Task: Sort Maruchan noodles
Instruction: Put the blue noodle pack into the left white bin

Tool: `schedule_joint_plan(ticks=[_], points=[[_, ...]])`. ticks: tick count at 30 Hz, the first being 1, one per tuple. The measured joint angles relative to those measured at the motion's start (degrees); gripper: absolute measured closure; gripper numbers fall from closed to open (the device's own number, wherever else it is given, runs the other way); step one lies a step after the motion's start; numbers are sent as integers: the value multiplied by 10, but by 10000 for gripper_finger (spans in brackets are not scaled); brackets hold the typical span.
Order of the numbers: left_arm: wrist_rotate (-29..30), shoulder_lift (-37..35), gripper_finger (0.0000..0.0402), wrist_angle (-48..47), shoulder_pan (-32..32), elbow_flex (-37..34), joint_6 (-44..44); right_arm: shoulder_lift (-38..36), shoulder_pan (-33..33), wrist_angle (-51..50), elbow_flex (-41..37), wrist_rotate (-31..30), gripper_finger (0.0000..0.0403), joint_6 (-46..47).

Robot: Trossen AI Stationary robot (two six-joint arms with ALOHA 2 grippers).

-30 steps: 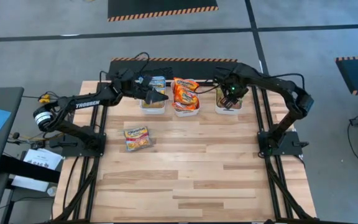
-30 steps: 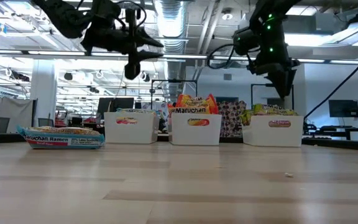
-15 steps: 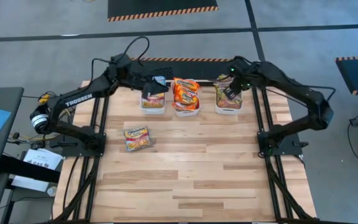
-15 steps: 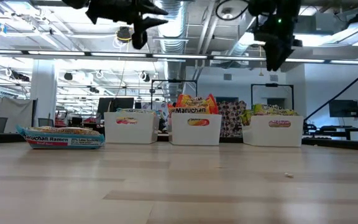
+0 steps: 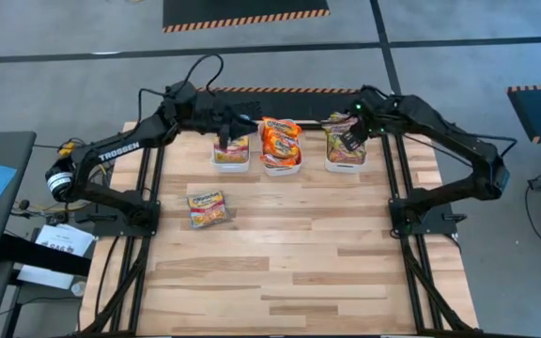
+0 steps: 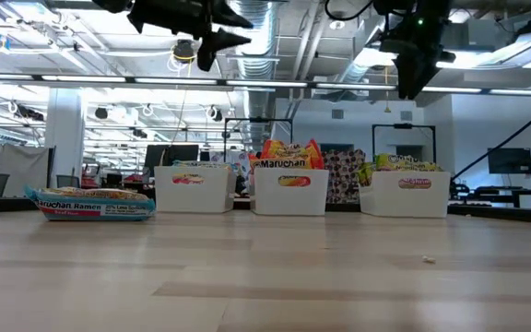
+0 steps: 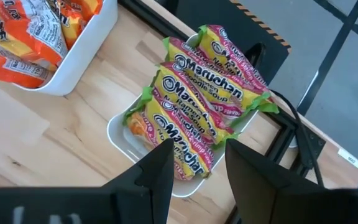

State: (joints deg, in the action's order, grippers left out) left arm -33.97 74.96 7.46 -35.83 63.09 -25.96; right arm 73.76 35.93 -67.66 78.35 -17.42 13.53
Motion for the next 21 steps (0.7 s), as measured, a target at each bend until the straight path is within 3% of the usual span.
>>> schedule_joint_plan(ticks=[4,7,12,16,21], points=[[114,0,261,0,-1,0,35,5,-12,-3,0,1,236,24],[139,0,241,-1,-14,0,42,5,-15,-5,0,1,236,29],[29,-15,234,-69,-73,0,7,5,-14,-5,0,0,236,31],[-62,-35,233,-235,-116,0,-2,5,-14,-5,0,0,237,31],[-64,-52,233,-469,-129,0,88,5,-14,-4,0,-1,237,31]])
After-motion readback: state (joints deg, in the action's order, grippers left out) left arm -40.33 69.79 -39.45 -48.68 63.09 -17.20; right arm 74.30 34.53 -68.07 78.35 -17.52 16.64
